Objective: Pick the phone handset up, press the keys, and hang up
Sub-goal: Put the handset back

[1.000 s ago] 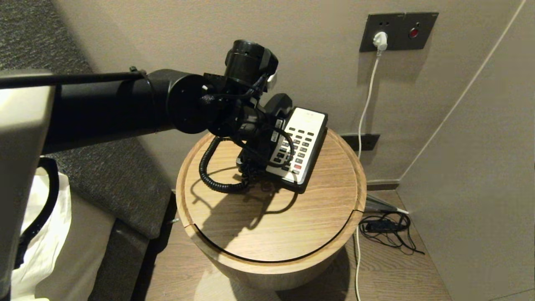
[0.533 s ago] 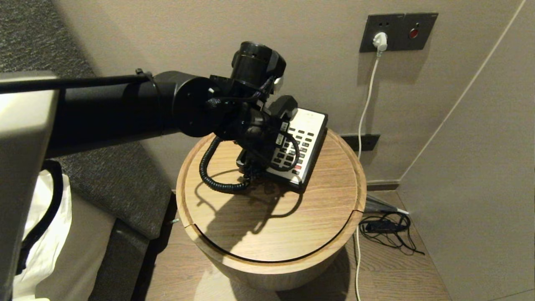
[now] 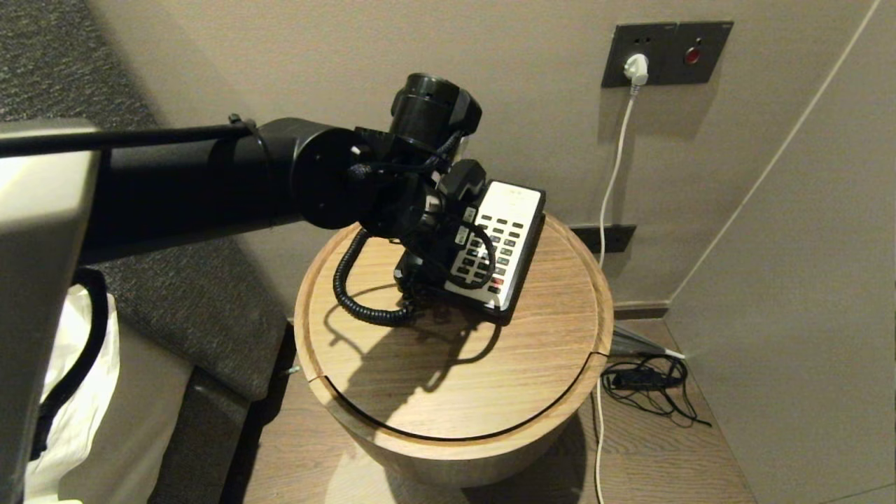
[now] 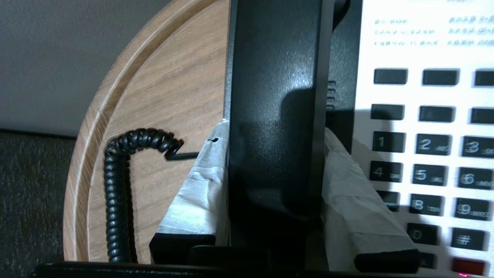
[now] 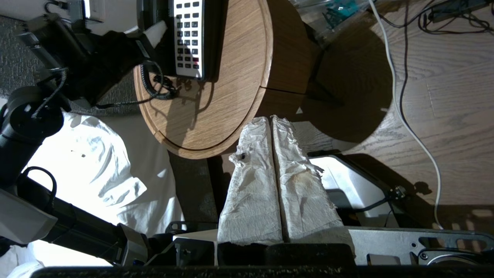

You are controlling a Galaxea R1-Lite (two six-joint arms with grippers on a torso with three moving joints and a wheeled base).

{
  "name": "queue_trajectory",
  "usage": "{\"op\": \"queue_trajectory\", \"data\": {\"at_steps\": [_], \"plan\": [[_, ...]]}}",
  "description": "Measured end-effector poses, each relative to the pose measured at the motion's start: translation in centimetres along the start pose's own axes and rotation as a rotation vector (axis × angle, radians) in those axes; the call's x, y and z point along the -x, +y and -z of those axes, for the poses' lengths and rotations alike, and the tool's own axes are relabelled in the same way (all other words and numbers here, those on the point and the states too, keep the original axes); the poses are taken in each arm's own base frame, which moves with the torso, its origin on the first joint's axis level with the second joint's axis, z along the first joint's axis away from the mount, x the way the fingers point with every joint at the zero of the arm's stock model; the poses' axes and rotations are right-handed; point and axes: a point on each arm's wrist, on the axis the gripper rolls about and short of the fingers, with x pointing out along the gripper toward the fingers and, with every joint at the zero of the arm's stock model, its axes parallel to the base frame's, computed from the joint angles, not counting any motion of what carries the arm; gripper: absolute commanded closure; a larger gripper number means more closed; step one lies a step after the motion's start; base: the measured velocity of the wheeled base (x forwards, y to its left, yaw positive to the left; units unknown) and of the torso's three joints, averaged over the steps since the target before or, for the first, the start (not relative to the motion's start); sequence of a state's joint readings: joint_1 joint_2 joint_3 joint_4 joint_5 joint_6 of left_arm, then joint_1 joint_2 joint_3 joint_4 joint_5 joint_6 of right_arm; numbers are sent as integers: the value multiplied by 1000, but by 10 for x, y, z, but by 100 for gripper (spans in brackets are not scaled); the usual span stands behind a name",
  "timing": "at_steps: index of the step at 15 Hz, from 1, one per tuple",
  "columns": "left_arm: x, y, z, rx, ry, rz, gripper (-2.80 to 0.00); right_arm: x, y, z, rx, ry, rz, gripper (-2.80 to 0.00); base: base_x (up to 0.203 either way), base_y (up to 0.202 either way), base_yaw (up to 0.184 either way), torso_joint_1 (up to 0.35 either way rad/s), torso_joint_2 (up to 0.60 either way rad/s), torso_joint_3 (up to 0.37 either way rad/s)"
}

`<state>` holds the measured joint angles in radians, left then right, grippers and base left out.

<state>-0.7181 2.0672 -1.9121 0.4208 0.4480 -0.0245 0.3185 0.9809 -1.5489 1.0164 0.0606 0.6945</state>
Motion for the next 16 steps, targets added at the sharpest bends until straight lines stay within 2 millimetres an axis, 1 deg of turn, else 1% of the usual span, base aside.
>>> {"op": "queue_trajectory", "data": {"at_steps": [8, 14, 15, 16], "plan": [[2, 0, -1, -6, -3, -2, 0, 1, -1, 1, 0, -1, -1, 0, 0, 0, 0, 0, 0, 0], [3, -4, -1, -14, -6, 6, 0, 1, -2, 2, 0, 3, 1, 0, 0, 0, 0, 0, 0, 0], [3, -5, -1, -15, -8, 7, -280, 1, -2, 3, 1, 3, 1, 0, 0, 0, 0, 0, 0, 0], [3, -5, -1, -15, -11, 8, -280, 1, -2, 3, 1, 4, 2, 0, 0, 0, 0, 0, 0, 0]]}}
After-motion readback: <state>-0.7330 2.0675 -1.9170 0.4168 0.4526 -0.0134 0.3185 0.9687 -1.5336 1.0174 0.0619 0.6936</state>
